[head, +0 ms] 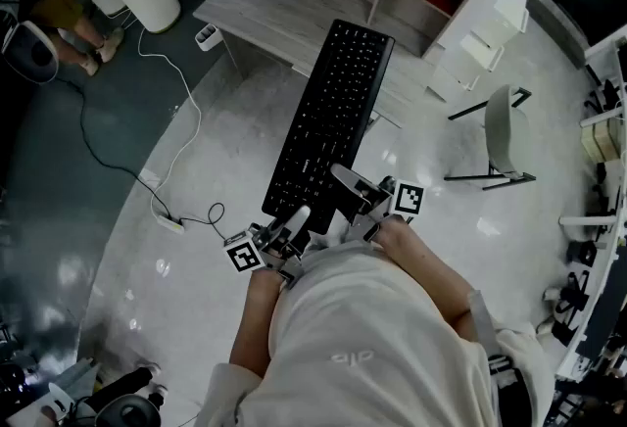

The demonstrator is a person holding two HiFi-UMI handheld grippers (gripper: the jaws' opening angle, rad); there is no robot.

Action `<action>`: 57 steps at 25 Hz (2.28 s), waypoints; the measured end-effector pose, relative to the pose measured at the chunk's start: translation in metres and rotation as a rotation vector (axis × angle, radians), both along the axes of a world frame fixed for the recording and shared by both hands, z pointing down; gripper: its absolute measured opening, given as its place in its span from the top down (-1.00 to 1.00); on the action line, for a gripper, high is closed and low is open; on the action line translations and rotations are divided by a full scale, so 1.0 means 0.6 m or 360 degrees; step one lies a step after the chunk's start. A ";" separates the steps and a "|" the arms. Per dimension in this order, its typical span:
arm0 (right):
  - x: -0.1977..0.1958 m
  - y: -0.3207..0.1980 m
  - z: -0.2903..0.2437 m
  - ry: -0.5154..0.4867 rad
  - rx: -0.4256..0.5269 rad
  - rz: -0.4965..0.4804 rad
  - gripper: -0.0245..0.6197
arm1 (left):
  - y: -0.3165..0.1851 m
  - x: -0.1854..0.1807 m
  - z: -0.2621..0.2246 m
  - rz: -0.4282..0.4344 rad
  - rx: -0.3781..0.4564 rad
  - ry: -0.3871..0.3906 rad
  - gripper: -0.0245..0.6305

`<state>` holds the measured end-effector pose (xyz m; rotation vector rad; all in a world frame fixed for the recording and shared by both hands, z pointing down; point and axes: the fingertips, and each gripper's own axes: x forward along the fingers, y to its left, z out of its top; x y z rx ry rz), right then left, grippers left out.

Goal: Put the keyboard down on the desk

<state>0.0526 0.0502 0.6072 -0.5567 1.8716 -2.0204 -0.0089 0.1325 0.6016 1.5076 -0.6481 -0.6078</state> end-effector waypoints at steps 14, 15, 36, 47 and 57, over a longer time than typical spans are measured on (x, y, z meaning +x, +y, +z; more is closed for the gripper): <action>-0.129 0.018 0.013 -0.0065 -0.0012 -0.0101 0.58 | 0.029 -0.115 0.011 -0.0113 0.0023 -0.0051 0.61; -0.160 0.020 0.020 -0.0070 -0.0018 -0.0120 0.58 | 0.031 -0.144 0.018 -0.0128 0.0018 -0.0057 0.61; -0.118 0.191 -0.084 0.0071 0.0232 0.0149 0.58 | 0.184 -0.122 -0.073 0.0222 0.0299 0.0060 0.60; 0.004 0.013 0.000 0.0113 0.0022 0.0037 0.58 | 0.006 0.010 -0.023 0.0176 0.0131 0.0055 0.58; 0.007 -0.024 0.050 0.0196 -0.0157 -0.0017 0.57 | -0.034 0.018 0.012 0.0160 -0.0033 0.0109 0.56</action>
